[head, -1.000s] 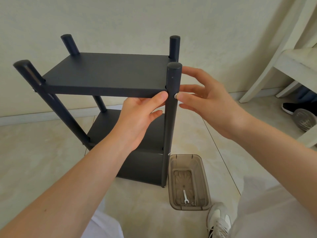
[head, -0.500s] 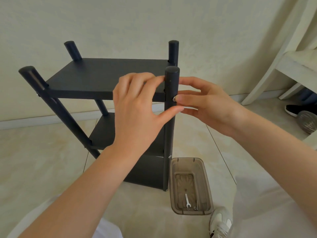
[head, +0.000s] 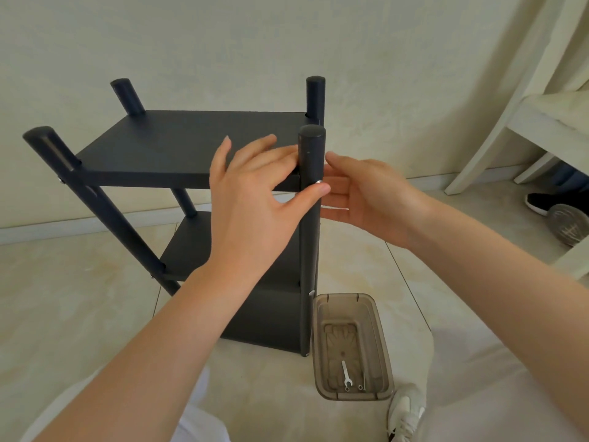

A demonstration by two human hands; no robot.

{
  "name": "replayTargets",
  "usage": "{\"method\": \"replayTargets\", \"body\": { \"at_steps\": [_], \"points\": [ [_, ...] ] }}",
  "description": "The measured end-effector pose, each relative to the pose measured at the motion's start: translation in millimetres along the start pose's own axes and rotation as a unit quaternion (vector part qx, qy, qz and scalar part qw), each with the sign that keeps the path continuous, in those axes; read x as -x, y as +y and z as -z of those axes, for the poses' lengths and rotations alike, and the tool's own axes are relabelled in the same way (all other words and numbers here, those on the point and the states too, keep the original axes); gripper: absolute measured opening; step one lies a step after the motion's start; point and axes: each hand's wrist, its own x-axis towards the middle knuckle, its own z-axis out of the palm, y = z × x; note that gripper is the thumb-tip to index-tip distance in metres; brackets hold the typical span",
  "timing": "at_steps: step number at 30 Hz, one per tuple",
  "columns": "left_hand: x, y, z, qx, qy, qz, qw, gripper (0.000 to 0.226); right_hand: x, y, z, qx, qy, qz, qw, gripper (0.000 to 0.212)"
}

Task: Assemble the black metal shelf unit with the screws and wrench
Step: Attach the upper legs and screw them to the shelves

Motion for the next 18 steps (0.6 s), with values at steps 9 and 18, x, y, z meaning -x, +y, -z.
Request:
{"method": "replayTargets", "body": {
  "at_steps": [9,18],
  "points": [
    [3.4,-1.8,-1.5,-0.052,0.012,-0.05,0.997,0.048,1.3,-4.9,-6.5,0.025,-0.021,0.002,0.999,0.041],
    [6.4,-0.5,-3.1,-0.05,0.021,-0.042,0.998,0.05,3.3,-4.9,-7.0,0.018,-0.012,0.006,1.0,0.036]
  ]
}}
